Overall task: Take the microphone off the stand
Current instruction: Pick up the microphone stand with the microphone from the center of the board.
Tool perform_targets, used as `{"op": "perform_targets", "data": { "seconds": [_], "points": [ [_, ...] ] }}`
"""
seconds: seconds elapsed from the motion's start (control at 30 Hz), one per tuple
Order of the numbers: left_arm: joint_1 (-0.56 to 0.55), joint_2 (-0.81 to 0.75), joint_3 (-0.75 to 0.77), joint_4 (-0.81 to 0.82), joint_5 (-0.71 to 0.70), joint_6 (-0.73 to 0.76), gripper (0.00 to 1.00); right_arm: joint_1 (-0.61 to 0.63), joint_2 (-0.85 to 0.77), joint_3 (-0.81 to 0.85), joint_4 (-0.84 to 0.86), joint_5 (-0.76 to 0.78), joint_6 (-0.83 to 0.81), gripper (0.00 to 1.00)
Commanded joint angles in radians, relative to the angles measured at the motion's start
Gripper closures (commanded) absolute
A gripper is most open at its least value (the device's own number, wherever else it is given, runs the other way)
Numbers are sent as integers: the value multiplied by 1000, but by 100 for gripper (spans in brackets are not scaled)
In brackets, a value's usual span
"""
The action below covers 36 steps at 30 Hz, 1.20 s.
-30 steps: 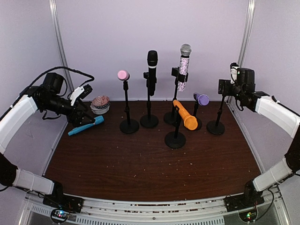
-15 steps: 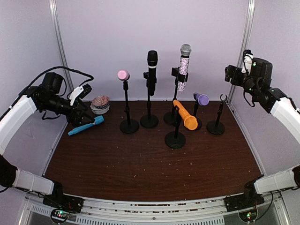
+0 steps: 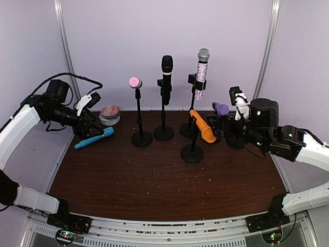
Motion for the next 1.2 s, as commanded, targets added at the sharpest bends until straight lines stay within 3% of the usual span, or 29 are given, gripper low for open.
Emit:
{"op": "perform_targets", "data": {
  "seconds": [0.0,0.5,0.57,0.73,0.9,1.17],
  "points": [
    [7,-8,-6,4,26,12,7,77,37,22,-38,106,49,0],
    [6,-23,-33,4,38,20,7,161,187,56,-82,206,113,1],
    [6,-20,-37,4,48,20,8,163,211,72,-83,225,114,7],
    [7,-17,-34,4,52,18,9,168,275,145,-130,261,121,35],
    [7,-22,-32,4,57,18,9,180,317,186,-198,310,138,45],
    [7,-16,-32,9,51,3,9,198,306,188,-180,321,135,88]
  ]
}}
